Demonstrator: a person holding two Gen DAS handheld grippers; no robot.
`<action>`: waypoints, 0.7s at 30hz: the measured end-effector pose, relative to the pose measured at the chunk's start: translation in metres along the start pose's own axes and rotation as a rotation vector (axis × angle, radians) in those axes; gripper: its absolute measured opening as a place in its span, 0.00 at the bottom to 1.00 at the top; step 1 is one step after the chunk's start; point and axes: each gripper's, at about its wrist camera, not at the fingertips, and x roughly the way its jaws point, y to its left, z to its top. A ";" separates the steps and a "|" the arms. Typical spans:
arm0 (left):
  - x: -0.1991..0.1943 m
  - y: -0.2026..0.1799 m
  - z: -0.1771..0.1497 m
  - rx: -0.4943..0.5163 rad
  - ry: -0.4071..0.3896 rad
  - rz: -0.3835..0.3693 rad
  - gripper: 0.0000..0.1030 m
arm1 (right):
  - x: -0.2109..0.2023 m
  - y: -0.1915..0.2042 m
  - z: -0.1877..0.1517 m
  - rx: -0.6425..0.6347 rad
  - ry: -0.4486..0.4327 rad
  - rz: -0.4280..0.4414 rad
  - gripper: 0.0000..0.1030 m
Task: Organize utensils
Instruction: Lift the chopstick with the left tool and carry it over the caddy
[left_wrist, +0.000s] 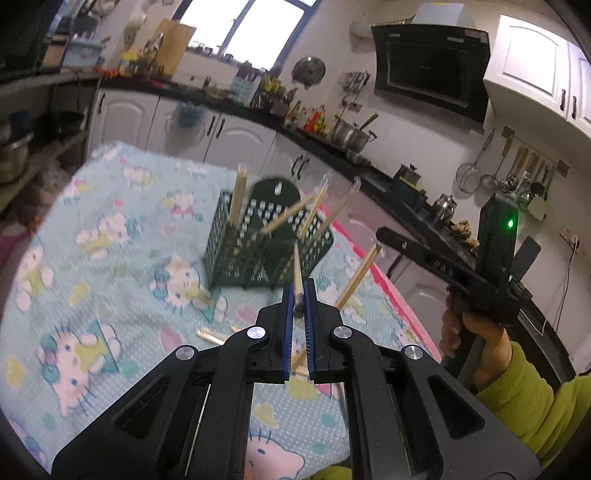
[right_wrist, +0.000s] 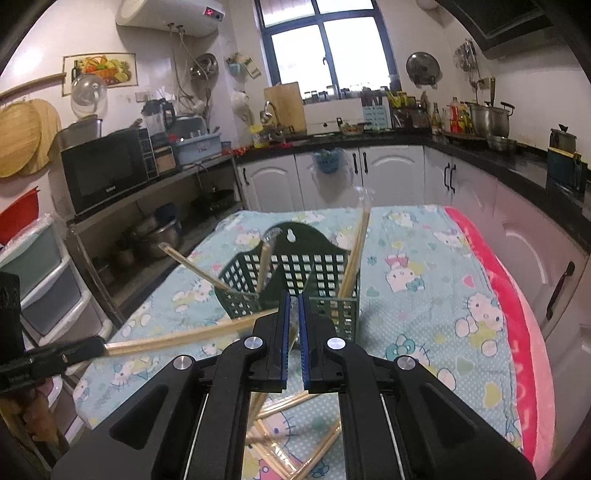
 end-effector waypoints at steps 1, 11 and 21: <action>-0.003 -0.001 0.005 0.002 -0.013 0.000 0.03 | -0.001 0.000 0.001 0.001 -0.006 0.001 0.05; -0.033 -0.013 0.045 0.016 -0.101 0.002 0.03 | -0.024 0.010 0.027 -0.018 -0.086 0.024 0.05; -0.046 -0.011 0.077 0.009 -0.142 0.042 0.03 | -0.038 0.016 0.058 -0.044 -0.175 0.029 0.05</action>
